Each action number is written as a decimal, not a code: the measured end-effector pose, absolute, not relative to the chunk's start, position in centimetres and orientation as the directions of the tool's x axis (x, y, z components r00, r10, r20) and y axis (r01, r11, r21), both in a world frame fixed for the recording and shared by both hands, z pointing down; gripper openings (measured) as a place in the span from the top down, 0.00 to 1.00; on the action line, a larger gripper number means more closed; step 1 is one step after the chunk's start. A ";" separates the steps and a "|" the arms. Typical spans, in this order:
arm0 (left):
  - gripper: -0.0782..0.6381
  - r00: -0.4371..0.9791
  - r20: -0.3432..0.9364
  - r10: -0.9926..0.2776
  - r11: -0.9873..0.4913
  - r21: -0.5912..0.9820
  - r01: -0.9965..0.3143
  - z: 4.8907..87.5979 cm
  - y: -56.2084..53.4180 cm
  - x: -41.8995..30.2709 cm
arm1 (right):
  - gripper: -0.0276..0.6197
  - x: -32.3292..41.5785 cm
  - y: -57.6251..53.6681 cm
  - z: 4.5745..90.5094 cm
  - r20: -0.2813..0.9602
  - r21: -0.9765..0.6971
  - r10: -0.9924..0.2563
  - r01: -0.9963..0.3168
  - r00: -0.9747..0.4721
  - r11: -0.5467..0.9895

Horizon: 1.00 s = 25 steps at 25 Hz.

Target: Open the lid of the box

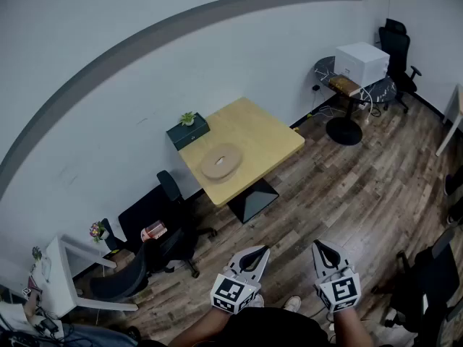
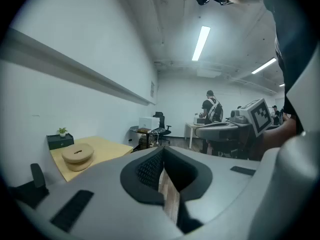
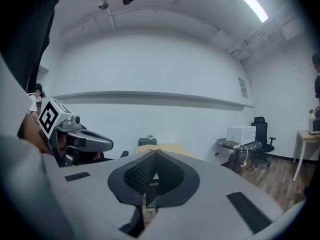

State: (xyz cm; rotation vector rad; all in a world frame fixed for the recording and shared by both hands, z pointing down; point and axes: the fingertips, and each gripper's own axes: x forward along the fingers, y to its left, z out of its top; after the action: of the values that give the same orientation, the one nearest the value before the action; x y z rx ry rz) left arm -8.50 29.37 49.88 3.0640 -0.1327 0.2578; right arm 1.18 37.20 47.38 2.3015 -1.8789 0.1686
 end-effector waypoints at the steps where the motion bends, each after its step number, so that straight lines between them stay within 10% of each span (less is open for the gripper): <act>1: 0.87 0.983 0.166 -0.075 -0.995 0.048 -0.084 49.7 29.2 -8.6 | 0.93 1.0 36.9 47.2 0.183 0.057 -0.961 -0.978 0.208 -0.200; 16: 0.87 0.989 0.125 -0.084 -0.994 0.054 -0.091 48.7 27.1 -11.1 | 0.93 -1.7 36.0 47.2 0.171 0.039 -0.949 -0.964 0.265 -0.263; 25: 0.87 0.988 0.109 -0.109 -0.992 0.051 -0.115 48.3 24.5 -13.8 | 0.92 -3.0 34.9 43.2 -0.057 0.009 -0.952 -0.954 0.300 -0.301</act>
State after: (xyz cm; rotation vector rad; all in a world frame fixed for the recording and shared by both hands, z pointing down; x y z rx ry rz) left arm -13.78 24.46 48.25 3.0752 -0.1738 0.1633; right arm -3.04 34.89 43.17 2.5541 -1.8721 -0.0814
